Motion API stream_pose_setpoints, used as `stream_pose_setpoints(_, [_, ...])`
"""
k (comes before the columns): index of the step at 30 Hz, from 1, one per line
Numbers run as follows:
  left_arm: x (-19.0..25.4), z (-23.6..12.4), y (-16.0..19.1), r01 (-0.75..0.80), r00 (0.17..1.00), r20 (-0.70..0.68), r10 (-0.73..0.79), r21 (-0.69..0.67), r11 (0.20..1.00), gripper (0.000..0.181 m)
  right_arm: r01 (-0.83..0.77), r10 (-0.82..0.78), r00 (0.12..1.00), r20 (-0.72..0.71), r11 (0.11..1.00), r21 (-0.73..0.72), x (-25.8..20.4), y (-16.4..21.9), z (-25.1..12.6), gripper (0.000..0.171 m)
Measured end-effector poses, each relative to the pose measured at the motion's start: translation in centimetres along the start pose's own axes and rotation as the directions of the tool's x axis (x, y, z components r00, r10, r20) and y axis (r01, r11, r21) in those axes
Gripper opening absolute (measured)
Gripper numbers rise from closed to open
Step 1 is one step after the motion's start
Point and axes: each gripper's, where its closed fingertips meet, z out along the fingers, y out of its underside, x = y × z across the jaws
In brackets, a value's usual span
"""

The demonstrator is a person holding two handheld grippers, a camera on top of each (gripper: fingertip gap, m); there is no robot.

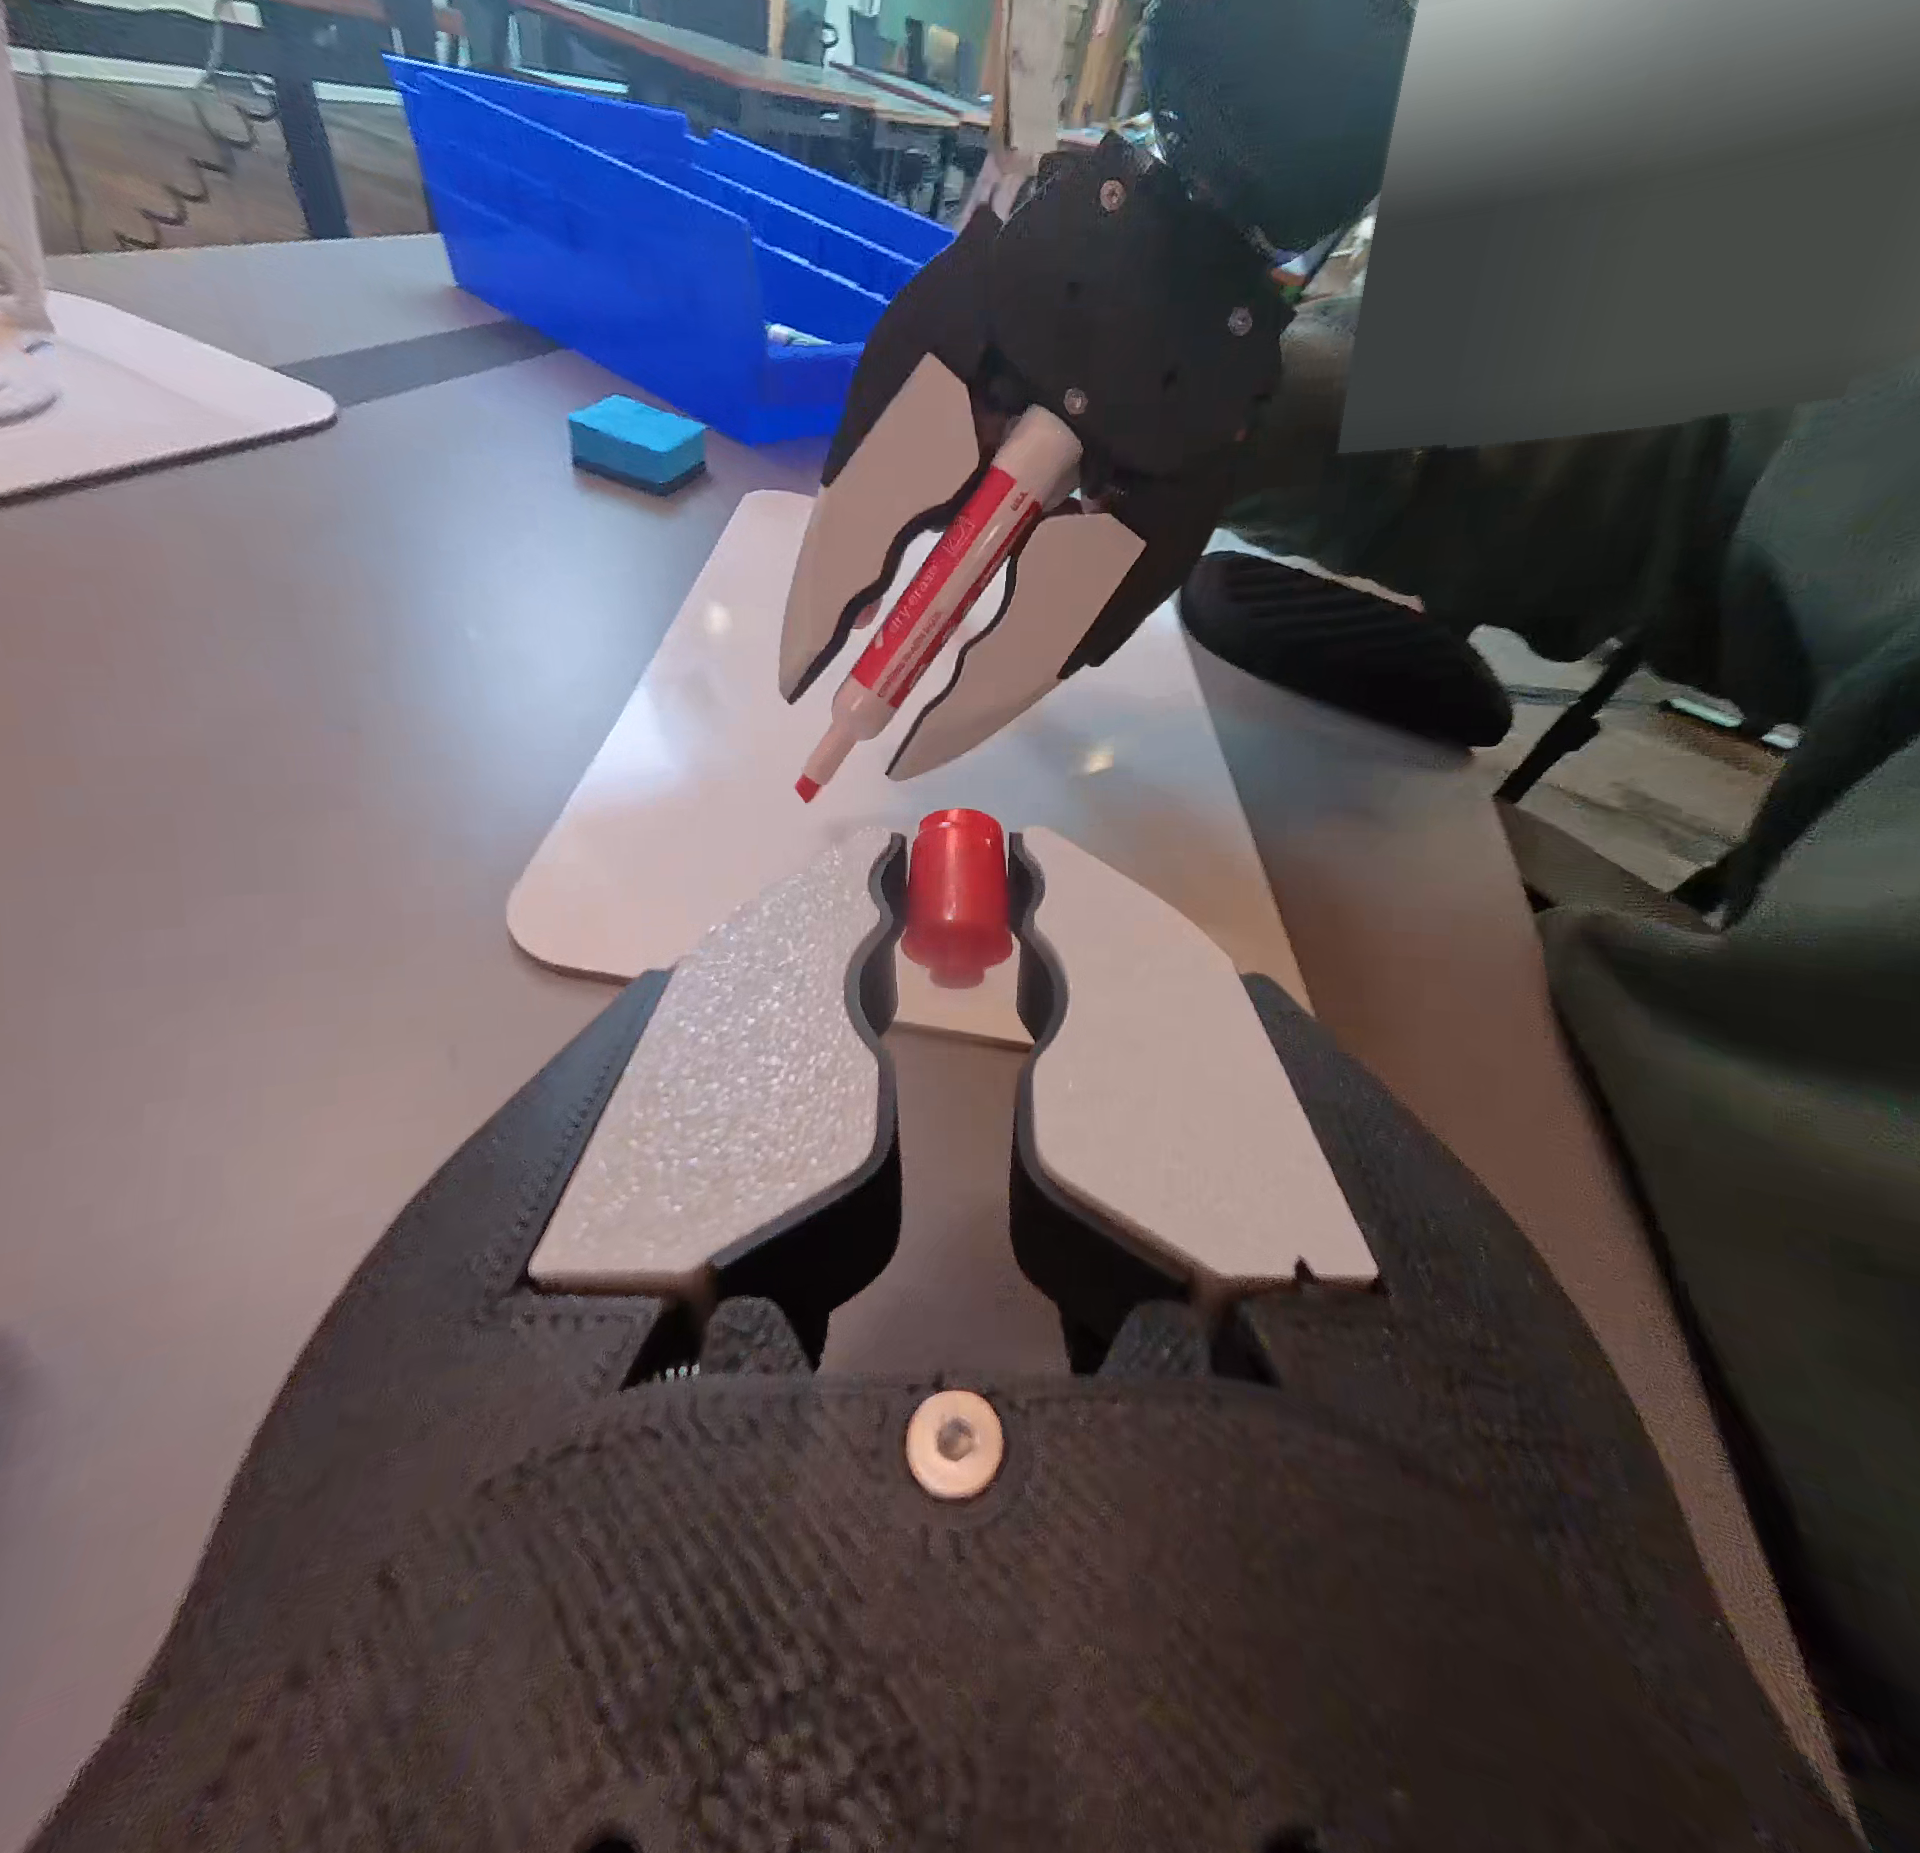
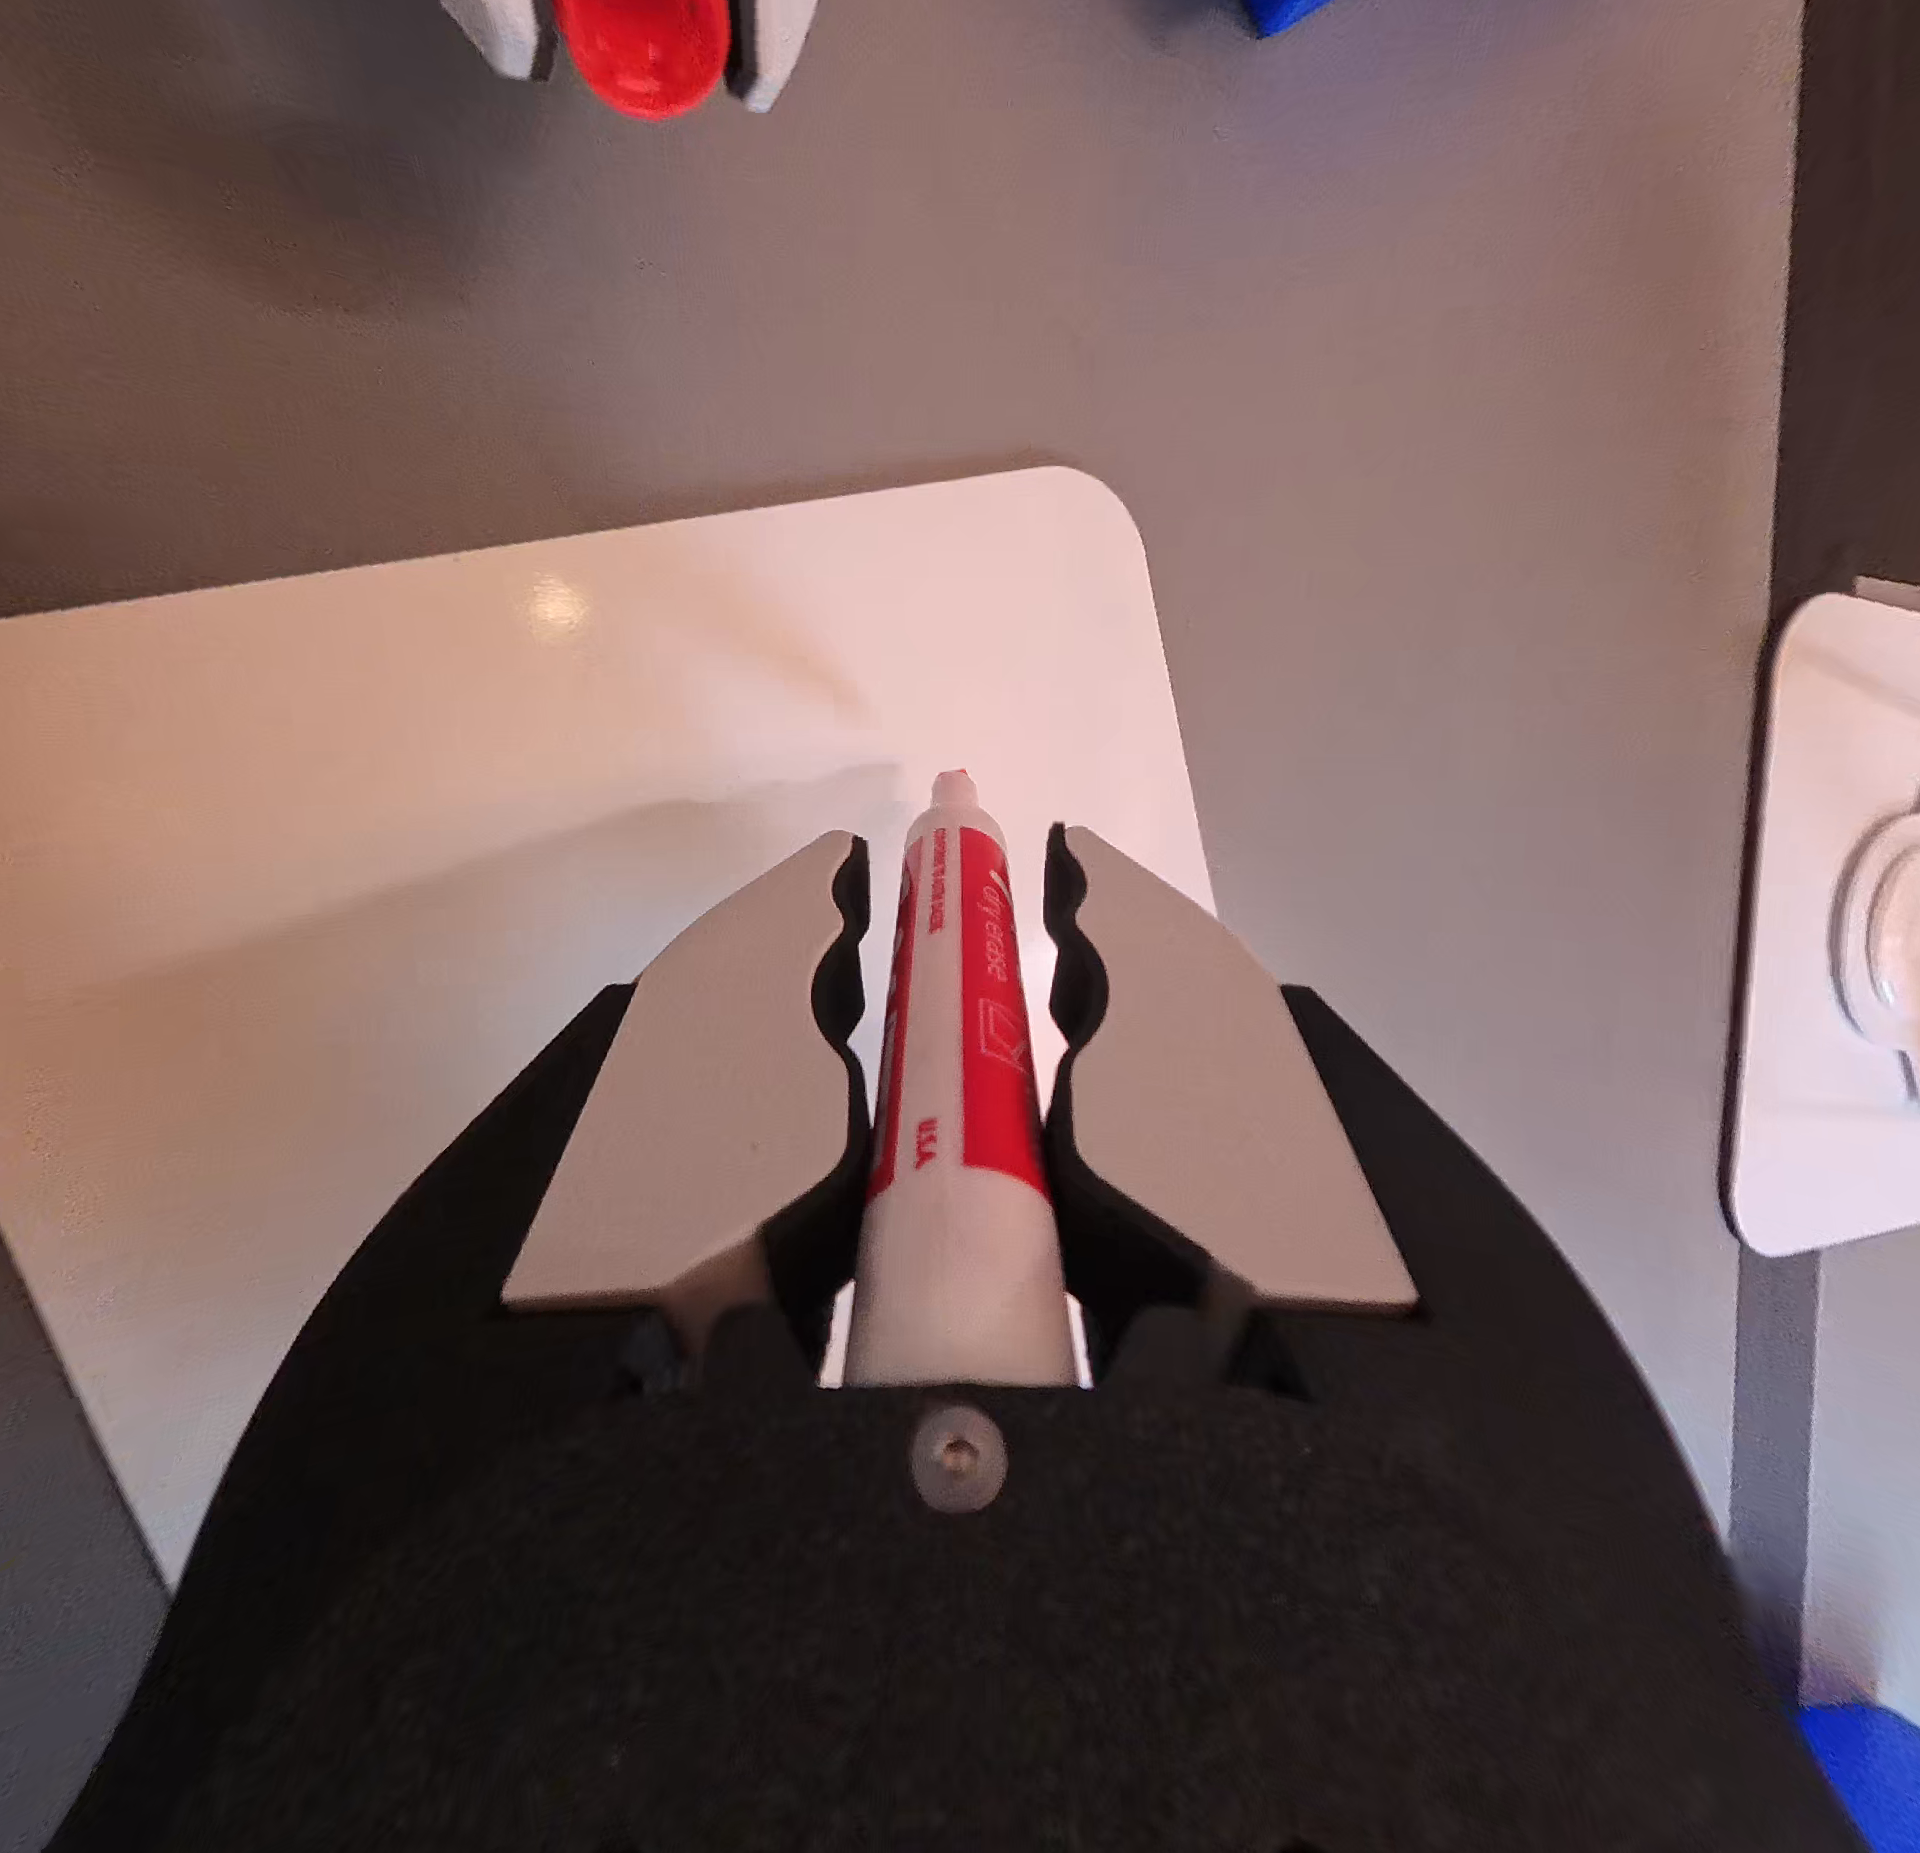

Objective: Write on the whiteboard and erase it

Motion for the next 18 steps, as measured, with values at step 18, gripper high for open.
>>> stream_pose_setpoints(18, [-1.9,-0.2,0.8,-0.051,0.991,0.123,0.058,-0.056,0.997,0.018,0.042,-0.038,0.997,0.067,0.998,-0.051,0.4,-0.3,2.0,0.033])
